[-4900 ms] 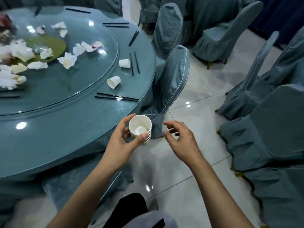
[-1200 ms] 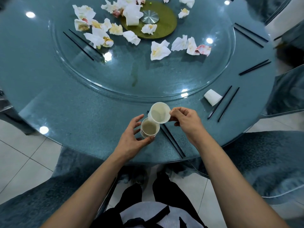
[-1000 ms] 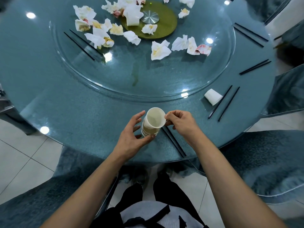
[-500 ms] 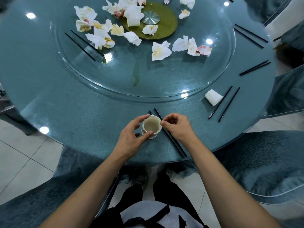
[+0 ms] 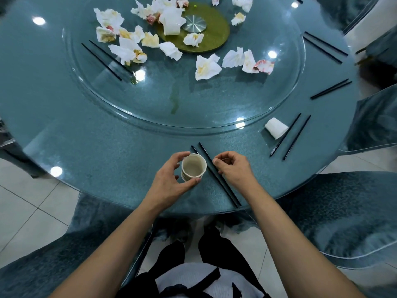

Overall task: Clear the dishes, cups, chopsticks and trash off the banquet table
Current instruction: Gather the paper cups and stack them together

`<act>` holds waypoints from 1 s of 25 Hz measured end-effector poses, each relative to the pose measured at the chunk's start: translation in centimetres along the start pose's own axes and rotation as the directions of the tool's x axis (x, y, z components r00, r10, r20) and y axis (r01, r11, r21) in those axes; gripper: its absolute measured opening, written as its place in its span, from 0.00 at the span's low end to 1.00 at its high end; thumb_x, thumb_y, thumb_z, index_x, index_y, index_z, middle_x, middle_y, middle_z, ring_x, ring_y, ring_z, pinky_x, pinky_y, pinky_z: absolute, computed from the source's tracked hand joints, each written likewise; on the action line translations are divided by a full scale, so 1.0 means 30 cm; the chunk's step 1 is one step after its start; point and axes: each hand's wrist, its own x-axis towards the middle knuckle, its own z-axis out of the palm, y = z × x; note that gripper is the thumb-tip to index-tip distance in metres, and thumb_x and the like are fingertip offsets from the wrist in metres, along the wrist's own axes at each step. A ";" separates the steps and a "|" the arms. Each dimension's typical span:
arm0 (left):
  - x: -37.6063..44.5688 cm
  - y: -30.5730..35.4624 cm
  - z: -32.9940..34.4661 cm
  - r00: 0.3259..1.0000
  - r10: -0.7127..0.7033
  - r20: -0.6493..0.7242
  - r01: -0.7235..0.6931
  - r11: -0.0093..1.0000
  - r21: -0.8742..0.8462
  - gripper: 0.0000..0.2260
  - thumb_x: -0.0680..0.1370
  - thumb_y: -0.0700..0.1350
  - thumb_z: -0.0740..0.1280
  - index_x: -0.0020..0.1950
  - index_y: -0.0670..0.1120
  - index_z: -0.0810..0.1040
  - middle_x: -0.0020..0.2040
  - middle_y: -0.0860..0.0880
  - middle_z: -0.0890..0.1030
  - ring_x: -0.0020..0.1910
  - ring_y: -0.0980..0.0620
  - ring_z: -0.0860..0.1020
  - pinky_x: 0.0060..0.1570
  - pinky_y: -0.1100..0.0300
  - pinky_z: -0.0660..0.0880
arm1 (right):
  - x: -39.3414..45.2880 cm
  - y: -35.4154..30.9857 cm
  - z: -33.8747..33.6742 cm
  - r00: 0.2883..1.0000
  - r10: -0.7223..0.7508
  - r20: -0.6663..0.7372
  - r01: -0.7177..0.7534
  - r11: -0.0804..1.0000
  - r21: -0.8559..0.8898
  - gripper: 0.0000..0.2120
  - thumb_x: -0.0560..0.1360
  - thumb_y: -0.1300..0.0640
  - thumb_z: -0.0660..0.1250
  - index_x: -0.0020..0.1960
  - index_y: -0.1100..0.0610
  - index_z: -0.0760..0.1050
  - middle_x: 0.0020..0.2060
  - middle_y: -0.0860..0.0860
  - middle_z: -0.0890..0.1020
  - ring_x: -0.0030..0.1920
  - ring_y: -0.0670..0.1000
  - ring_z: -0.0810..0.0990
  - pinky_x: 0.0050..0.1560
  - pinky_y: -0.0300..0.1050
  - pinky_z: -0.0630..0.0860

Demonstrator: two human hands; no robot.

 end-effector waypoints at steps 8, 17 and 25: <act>0.011 -0.029 0.050 0.994 -0.107 0.017 0.109 0.984 -0.139 0.32 0.66 0.59 0.81 0.68 0.65 0.72 0.65 0.63 0.77 0.68 0.54 0.74 0.60 0.53 0.78 | 0.035 0.020 -0.071 1.000 0.022 -0.008 -0.022 1.000 0.000 0.05 0.76 0.57 0.74 0.43 0.50 0.80 0.37 0.49 0.84 0.35 0.47 0.80 0.40 0.41 0.78; 0.032 0.041 0.109 0.988 -0.083 -0.131 0.061 0.985 -0.161 0.26 0.68 0.52 0.82 0.62 0.62 0.75 0.58 0.63 0.81 0.59 0.62 0.78 0.51 0.68 0.77 | 0.119 0.069 -0.229 0.998 0.041 -0.038 -0.040 0.999 0.032 0.02 0.77 0.57 0.72 0.45 0.52 0.81 0.39 0.50 0.84 0.33 0.45 0.80 0.35 0.39 0.74; 0.146 0.173 0.293 0.994 -0.050 -0.099 0.032 0.984 -0.173 0.26 0.68 0.49 0.82 0.61 0.63 0.75 0.57 0.63 0.81 0.58 0.62 0.79 0.53 0.59 0.79 | 0.232 0.148 -0.426 0.987 0.037 -0.154 -0.035 0.999 0.014 0.06 0.75 0.58 0.74 0.41 0.50 0.80 0.35 0.48 0.83 0.33 0.47 0.80 0.35 0.39 0.75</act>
